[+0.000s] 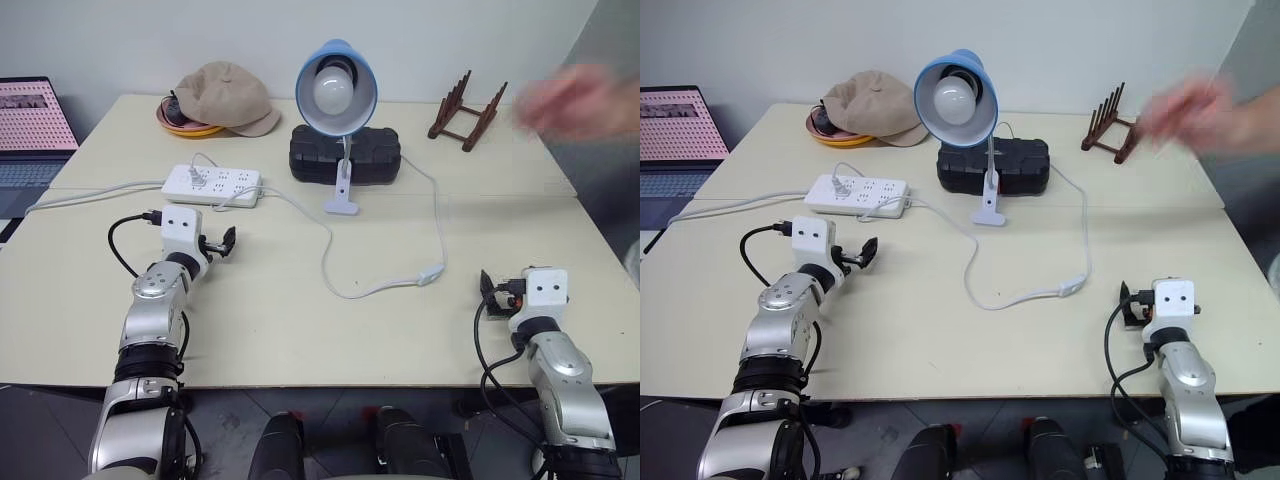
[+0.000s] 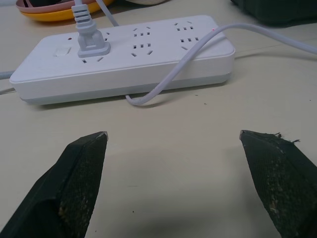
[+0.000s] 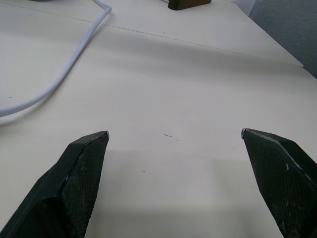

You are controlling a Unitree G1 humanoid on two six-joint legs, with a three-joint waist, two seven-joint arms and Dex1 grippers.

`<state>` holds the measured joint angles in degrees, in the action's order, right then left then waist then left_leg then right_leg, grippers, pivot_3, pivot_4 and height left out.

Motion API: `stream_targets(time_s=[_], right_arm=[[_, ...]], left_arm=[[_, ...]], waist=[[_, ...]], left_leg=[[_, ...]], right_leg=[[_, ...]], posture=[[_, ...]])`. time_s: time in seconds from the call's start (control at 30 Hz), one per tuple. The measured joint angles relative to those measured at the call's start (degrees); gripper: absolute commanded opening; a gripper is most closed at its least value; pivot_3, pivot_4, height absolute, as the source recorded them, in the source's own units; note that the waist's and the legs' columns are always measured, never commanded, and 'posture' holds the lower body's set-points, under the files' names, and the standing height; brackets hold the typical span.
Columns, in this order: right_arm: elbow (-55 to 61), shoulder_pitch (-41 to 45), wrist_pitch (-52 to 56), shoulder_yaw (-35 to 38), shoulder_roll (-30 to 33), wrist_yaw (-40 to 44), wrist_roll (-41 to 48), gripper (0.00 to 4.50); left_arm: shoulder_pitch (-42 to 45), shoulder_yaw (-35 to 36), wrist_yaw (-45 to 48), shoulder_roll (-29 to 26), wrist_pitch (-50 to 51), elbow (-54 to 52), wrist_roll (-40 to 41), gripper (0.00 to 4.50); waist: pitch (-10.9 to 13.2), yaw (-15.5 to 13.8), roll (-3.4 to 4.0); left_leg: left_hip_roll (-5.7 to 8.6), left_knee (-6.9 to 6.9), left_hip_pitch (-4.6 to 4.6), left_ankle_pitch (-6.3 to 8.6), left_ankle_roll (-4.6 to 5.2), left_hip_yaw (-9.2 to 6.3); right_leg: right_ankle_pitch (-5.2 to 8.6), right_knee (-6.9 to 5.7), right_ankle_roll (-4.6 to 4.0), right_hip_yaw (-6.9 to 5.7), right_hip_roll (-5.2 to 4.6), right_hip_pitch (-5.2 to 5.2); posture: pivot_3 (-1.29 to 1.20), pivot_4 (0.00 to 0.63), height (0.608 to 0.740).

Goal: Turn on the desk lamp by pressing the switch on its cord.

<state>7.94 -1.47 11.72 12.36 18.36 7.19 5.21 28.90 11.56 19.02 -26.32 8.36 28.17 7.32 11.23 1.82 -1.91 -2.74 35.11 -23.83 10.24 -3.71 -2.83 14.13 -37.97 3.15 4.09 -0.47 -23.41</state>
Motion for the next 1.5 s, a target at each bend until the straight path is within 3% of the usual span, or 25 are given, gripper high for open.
stream_targets(time_s=[0.37,0.53,0.63,0.73,0.83,0.9,1.07,1.3,1.5], right_arm=[[1.17,-0.71,0.09,-0.14,2.06,1.61,0.06,4.50],[1.33,0.25,0.29,-1.48,10.42,13.11,2.10,4.50],[2.08,2.64,0.84,-5.74,18.23,27.01,5.93,4.50],[1.75,5.21,-0.01,-8.70,21.87,35.42,7.29,4.50],[-7.04,14.33,-2.56,-14.38,27.55,47.46,6.49,4.50],[-13.60,22.97,-6.49,-17.30,28.42,54.03,4.88,4.50],[-28.71,33.19,-16.45,-23.30,28.05,63.94,0.42,4.50],[-45.05,44.00,-29.90,-28.67,25.80,71.41,-5.13,4.50],[-56.44,49.90,-39.51,-30.65,21.75,72.13,-9.00,4.50]], left_arm=[[-0.01,-0.07,2.10,-0.02,0.09,-0.66,0.25,4.46],[-0.65,-2.71,9.86,-1.93,2.95,-6.31,1.54,4.46],[-1.95,-7.30,19.50,-4.35,7.68,-16.16,4.52,4.46],[-2.54,-10.30,24.86,-4.72,10.88,-22.57,6.74,4.46],[-4.57,-14.80,32.64,-7.26,15.17,-31.32,10.18,4.46],[-4.23,-18.44,36.71,-7.20,17.09,-37.79,12.93,4.46],[-4.13,-21.00,41.12,-8.42,19.47,-43.14,15.33,4.46],[-5.04,-21.89,43.46,-9.30,19.75,-44.50,15.67,4.46],[-5.29,-22.02,42.89,-8.85,19.67,-44.52,15.99,4.46]], waist=[[0.00,0.00,0.00],[0.00,0.03,0.00],[0.02,0.18,0.02],[0.01,0.12,0.01],[0.06,0.81,0.02],[0.07,1.14,0.03],[0.10,1.46,0.08],[0.12,1.46,0.10],[0.12,1.47,0.11]], left_leg=[[0.00,0.00,0.00,0.00,0.00,0.00],[0.00,0.00,0.00,0.00,0.00,0.01],[0.00,0.00,0.00,0.00,0.00,0.02],[0.00,-0.01,0.03,0.00,0.01,0.00],[0.02,0.05,0.00,0.00,0.00,0.11],[0.04,0.08,0.03,0.00,0.01,0.12],[0.02,0.00,0.02,0.00,0.01,0.03],[0.02,-0.01,0.01,0.00,0.01,0.04],[0.02,0.00,0.03,0.00,0.01,0.04]], right_leg=[[0.01,0.01,-0.02,0.00,0.00,0.00],[0.04,0.02,-0.07,0.00,0.00,0.00],[0.08,0.03,-0.14,0.01,-0.01,0.01],[0.13,0.04,-0.21,0.00,0.00,0.04],[0.13,0.10,-0.21,0.07,-0.05,0.03],[0.10,0.10,-0.16,0.08,-0.07,0.06],[0.05,0.10,-0.06,0.03,0.00,0.05],[0.04,0.11,0.03,0.03,-0.01,0.03],[0.03,0.05,0.03,0.03,-0.02,0.03]], posture=[[0.00,0.150,0.740],[0.00,0.150,0.740],[0.00,0.150,0.740],[0.00,0.150,0.740],[0.00,0.150,0.740],[0.00,0.150,0.740],[0.00,0.150,0.740],[0.00,0.150,0.740],[0.00,0.150,0.740]])
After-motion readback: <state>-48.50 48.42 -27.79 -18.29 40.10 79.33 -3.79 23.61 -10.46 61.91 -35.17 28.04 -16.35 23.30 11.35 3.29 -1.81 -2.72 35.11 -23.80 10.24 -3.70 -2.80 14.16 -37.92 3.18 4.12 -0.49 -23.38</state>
